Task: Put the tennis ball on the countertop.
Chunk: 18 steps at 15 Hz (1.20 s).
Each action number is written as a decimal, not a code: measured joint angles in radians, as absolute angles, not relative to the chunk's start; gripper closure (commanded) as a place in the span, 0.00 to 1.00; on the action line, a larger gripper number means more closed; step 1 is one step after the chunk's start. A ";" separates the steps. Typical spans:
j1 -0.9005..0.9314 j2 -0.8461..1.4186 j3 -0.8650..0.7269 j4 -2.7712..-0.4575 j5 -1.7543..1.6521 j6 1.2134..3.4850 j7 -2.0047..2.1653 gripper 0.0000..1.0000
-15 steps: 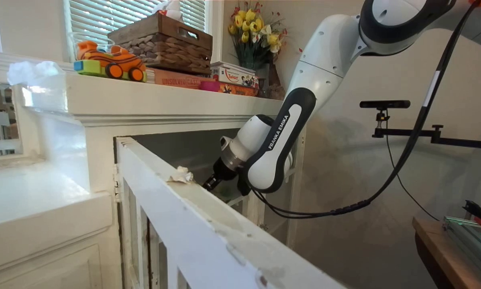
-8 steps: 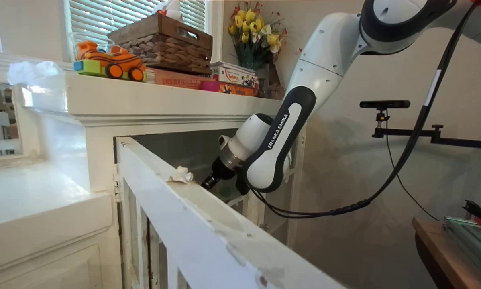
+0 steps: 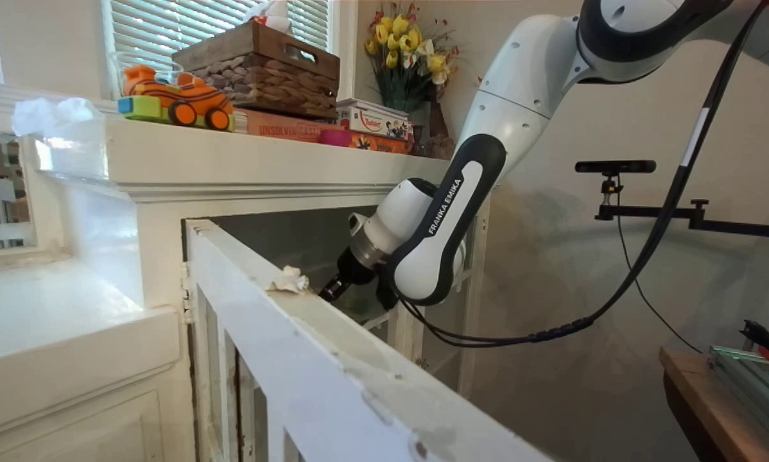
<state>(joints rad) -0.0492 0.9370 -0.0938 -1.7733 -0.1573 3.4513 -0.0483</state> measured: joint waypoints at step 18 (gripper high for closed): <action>-0.059 0.589 -0.017 -2.236 -0.184 3.400 -0.063 0.63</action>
